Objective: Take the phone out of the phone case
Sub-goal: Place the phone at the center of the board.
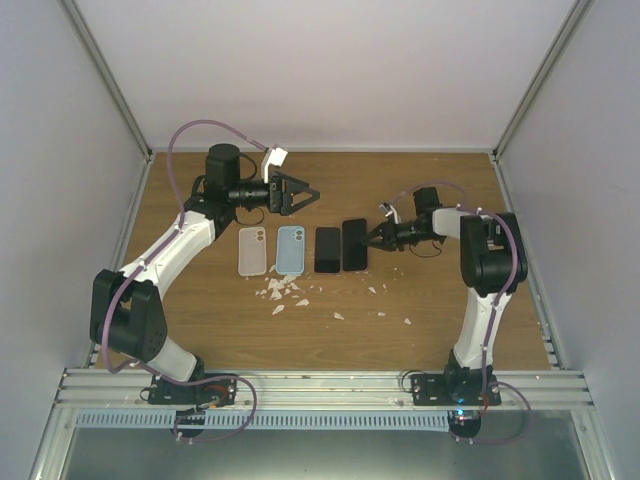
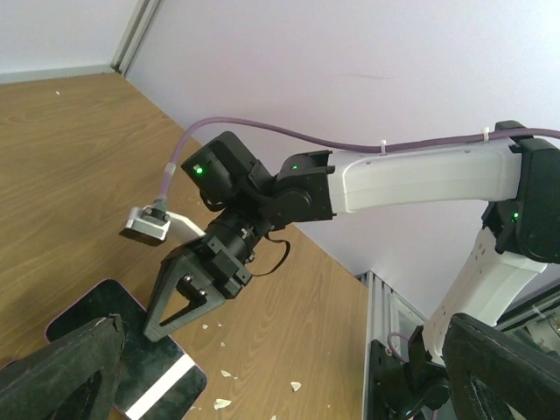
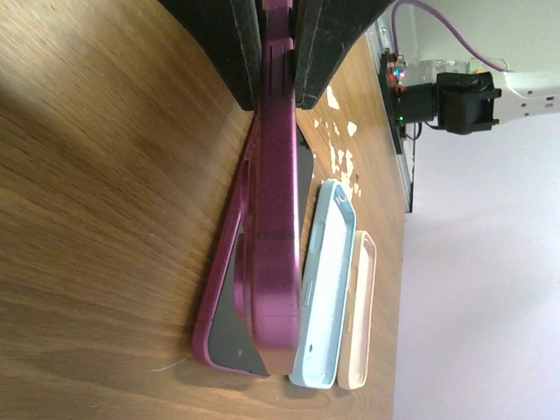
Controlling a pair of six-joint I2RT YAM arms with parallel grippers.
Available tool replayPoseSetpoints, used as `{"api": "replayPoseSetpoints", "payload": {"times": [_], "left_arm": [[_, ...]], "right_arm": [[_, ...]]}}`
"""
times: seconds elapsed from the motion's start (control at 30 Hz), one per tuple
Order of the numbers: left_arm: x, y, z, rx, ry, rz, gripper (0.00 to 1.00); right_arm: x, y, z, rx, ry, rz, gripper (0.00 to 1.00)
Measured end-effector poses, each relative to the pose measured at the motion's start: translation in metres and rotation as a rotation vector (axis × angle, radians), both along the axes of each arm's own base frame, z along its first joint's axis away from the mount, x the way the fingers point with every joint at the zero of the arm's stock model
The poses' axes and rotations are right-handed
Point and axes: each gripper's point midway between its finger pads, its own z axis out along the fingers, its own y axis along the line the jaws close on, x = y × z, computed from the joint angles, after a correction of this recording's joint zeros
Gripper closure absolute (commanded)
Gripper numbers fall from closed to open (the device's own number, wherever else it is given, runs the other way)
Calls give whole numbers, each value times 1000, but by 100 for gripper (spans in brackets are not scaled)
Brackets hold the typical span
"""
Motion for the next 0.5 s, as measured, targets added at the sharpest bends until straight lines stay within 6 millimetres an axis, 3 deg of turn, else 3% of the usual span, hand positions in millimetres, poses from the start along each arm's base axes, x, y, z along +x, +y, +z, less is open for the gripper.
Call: {"api": "replayPoseSetpoints", "payload": {"times": [0.3,0.5], "left_arm": [[0,-1,0,-6,7,-6,1],[1,-1,0,-10,8,-7,1]], "right_arm": [[3,-30,3,-4,14,-56,100],[-2,-31,3,3,39,-50,100]]}}
